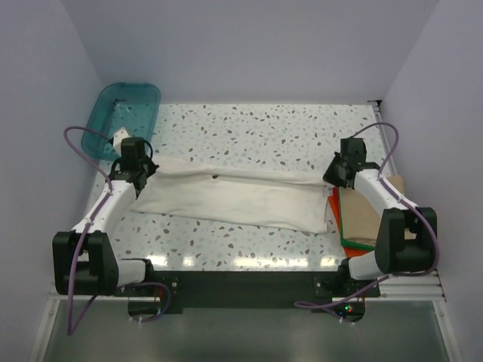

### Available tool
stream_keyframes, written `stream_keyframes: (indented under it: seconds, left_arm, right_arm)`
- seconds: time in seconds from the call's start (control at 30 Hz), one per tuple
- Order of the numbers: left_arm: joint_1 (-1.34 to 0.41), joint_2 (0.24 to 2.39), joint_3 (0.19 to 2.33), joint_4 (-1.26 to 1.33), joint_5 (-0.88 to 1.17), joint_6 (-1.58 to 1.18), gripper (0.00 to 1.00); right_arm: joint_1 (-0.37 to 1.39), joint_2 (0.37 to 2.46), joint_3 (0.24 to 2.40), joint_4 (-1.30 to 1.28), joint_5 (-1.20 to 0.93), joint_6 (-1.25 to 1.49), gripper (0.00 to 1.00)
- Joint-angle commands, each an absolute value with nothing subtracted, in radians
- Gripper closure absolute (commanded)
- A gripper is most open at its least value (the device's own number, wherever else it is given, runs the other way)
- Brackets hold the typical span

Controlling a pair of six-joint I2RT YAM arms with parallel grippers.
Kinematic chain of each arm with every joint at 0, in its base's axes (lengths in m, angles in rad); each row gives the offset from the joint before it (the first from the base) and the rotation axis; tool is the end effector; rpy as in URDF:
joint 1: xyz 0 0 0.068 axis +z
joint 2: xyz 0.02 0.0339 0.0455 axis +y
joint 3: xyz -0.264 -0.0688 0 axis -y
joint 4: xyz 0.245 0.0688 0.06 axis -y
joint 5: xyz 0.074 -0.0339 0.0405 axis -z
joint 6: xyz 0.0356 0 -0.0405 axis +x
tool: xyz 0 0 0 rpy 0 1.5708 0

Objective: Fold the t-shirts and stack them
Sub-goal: Fold the tshirt

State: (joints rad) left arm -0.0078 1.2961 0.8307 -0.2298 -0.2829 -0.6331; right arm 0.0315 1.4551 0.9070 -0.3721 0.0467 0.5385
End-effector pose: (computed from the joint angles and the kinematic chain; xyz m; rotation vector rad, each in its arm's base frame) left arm 0.2774 0.0078 0.2420 -0.8268 2.0748 -0.0274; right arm 0.2962 0.0077 0.2121 0.6457 2.4138 0.1809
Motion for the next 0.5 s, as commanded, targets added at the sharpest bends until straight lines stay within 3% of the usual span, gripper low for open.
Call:
stream_keyframes:
  seconds: [0.0, 0.27, 0.33, 0.47]
  left_arm:
    - [0.0, 1.236, 0.786, -0.227, -0.327, -0.684, 1.0]
    - [0.029, 1.161, 0.669, -0.219, -0.339, -0.753, 1.0]
    - [0.031, 1.141, 0.647, -0.216, -0.336, -0.755, 0.91]
    - [0.034, 1.112, 0.627, -0.212, -0.324, -0.758, 0.86]
  right_arm:
    - [0.026, 1.385, 0.876, -0.319, 0.086, 0.557, 1.0]
    - [0.026, 1.318, 0.793, -0.291, 0.068, 0.554, 0.66]
    - [0.026, 1.287, 0.779, -0.29, 0.06, 0.552, 0.57]
    - [0.025, 1.262, 0.793, -0.293, 0.032, 0.546, 0.54]
